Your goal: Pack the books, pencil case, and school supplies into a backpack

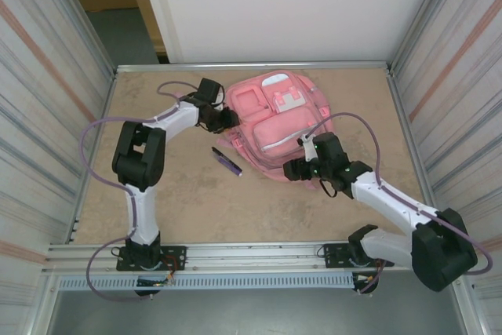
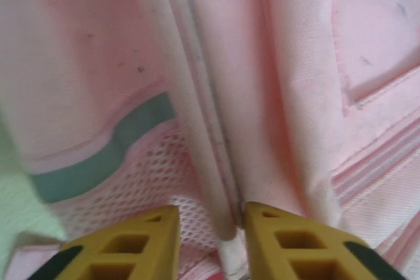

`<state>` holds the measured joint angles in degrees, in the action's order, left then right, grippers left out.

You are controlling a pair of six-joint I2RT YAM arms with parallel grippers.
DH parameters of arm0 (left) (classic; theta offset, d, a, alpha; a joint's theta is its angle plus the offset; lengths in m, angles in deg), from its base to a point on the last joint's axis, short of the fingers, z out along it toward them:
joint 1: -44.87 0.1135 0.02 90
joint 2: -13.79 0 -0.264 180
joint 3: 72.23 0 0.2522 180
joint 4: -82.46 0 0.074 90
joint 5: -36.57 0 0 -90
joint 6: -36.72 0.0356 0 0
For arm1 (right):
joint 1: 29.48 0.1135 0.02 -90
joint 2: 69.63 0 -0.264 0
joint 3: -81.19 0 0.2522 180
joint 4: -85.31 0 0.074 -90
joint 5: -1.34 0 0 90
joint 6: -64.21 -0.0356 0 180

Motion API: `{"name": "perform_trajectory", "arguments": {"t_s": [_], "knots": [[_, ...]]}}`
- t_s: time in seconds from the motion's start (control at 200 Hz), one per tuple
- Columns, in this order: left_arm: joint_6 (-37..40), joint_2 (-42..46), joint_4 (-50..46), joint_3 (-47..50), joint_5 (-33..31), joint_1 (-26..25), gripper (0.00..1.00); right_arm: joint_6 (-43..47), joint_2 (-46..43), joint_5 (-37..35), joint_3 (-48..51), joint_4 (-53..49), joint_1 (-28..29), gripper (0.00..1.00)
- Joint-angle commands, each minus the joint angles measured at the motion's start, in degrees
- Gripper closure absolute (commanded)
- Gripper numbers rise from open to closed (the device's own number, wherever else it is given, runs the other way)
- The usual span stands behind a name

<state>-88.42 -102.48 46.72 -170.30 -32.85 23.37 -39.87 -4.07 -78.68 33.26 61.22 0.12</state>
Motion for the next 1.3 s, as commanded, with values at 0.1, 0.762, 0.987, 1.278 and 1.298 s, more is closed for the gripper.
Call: {"name": "perform_trajectory", "arguments": {"t_s": [0.1,0.762,0.987,1.278,1.298], "knots": [[-1.03,2.59,1.32,2.02,-0.09,-0.47,1.00,-2.08,5.55,-2.25,-1.59,4.44,-2.52,0.34],[-18.43,9.04,12.81,11.46,7.61,-8.35,1.00,-10.12,19.28,-16.47,-18.71,-2.21,-8.82,0.28],[-22.65,8.64,15.34,12.20,9.37,-8.28,1.00,0.17,3.60,-14.35,-10.28,-4.12,-5.36,0.28],[-25.54,10.48,17.78,14.31,10.78,-8.90,1.00,36.42,1.80,9.91,-2.40,11.53,1.83,0.22],[-25.45,10.53,17.77,14.31,10.64,-9.00,1.00,37.65,2.78,11.20,-3.14,11.23,1.69,0.23]]}}
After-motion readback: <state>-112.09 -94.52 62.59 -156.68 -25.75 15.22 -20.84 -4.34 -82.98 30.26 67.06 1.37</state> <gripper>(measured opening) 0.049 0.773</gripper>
